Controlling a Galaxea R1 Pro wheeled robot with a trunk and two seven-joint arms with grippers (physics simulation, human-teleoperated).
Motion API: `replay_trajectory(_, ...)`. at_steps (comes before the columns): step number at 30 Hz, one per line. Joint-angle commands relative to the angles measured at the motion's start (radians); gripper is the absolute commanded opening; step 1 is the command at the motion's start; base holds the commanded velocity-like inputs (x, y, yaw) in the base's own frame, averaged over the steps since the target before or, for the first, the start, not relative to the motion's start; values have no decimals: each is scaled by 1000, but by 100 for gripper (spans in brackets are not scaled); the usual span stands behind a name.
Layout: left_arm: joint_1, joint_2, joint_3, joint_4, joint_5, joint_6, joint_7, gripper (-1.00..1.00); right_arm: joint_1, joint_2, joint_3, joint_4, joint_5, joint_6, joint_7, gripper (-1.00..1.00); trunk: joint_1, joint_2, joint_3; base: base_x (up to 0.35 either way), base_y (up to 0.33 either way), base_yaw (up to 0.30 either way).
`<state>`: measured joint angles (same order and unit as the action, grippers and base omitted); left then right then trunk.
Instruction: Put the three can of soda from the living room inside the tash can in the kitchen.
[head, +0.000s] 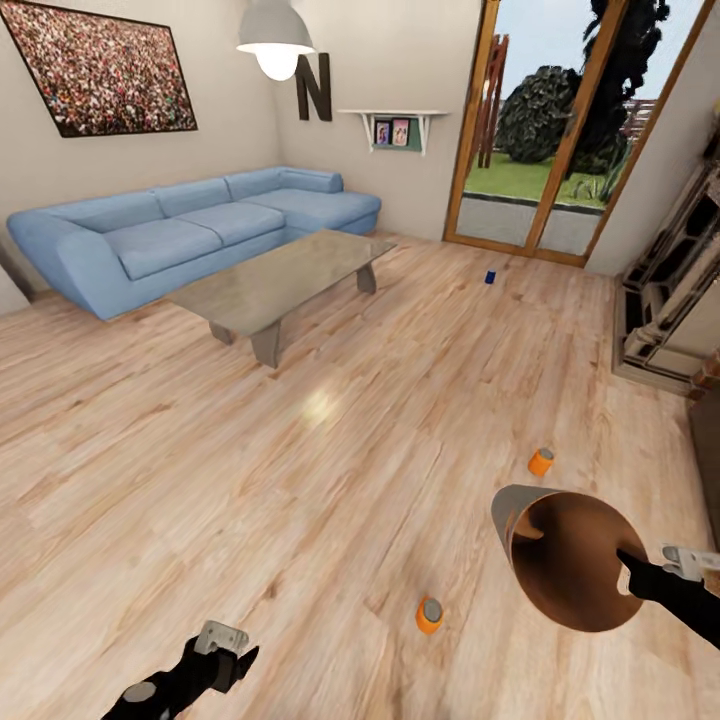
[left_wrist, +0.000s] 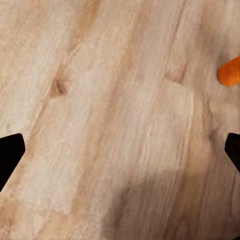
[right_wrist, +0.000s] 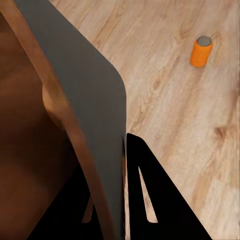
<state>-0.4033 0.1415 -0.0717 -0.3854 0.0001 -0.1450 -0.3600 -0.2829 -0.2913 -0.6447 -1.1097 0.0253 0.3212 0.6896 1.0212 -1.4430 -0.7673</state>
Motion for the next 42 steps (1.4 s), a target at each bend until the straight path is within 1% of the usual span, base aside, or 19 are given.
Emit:
replay_trajectory(1, -13, 0, 0, -13, -1, 38, -20, 100, 2, 0, -1, -1, -19, -7, 8, -100, 0, 0, 1, 318, -10, -193)
replay_trajectory(3, -56, 1, 0, -70, 0, 169, -89, 100, 14, 3, 1, 1, -20, -46, 6, -100, 0, 0, 3, 319, -5, -193)
replay_trajectory(4, -72, 0, 1, -99, 0, 211, -119, 100, 18, 11, 1, 1, -19, -57, 4, -100, 0, 0, 5, 321, 13, -193)
replay_trajectory(5, -84, -1, 1, -119, 1, 239, -144, 100, 21, 20, 1, 1, -14, -64, 1, -100, 0, 0, 6, 322, 38, -193)
replay_trajectory(7, -96, -3, 2, -130, 2, 256, -163, 100, 23, 29, 2, 1, 2, -69, -1, -100, 0, 0, 8, 323, 50, -193)
replay_trajectory(8, -112, -5, 1, -137, 2, 268, -175, 100, 24, 40, 2, 1, 26, -73, -3, -100, 0, 0, 9, 323, 64, -193)
replay_trajectory(9, -119, -6, 1, -140, 2, 272, -180, 100, 25, 46, 2, 1, 38, -75, -4, -100, 0, 0, 10, 323, 67, -192)
replay_trajectory(10, -135, -8, 1, -147, 1, 287, -187, 100, 26, 62, 2, 1, 62, -86, -6, -100, 0, 0, 11, 324, 72, -192)
replay_trajectory(11, -146, -9, 1, -150, 1, 302, -189, 100, 26, 71, 2, 2, 72, -95, -6, -100, 0, 0, 12, 321, 69, -192)
replay_trajectory(12, -184, -9, 1, -154, 2, 371, -196, 100, 26, 94, 1, 2, 94, -128, -7, -100, 0, 0, 14, 225, 39, -192)
replay_trajectory(15, -213, -9, -1, -157, 4, 431, -201, 100, 27, 112, 0, 7, 109, -156, -8, -100, 0, 0, 17, 139, 24, -183)
replay_trajectory(19, -225, -10, -4, -159, 2, 449, -203, 100, 27, 119, 0, 17, 115, -169, -9, -100, 0, 0, 20, 26, -6, -111)
replay_trajectory(23, -231, -10, -8, -158, 2, 456, -208, 100, 28, 123, 0, 23, 118, -175, -9, -100, 0, 0, 22, -169, -114, -34)
replay_trajectory(27, -234, -11, -9, -160, 0, 454, -209, 100, 28, 125, 0, 25, 119, -177, -9, -100, 0, 0, 23, -256, -169, -67)
replay_trajectory(31, -235, -11, -8, -160, 2, 435, -211, 100, 28, 125, 0, 25, 118, -177, -5, -100, 0, 0, 27, -280, -182, -170)
replay_trajectory(42, -236, -11, -7, -151, 6, 434, -212, 100, 28, 124, -3, 25, 114, -179, 4, -100, 0, 0, 38, -279, -198, -199)
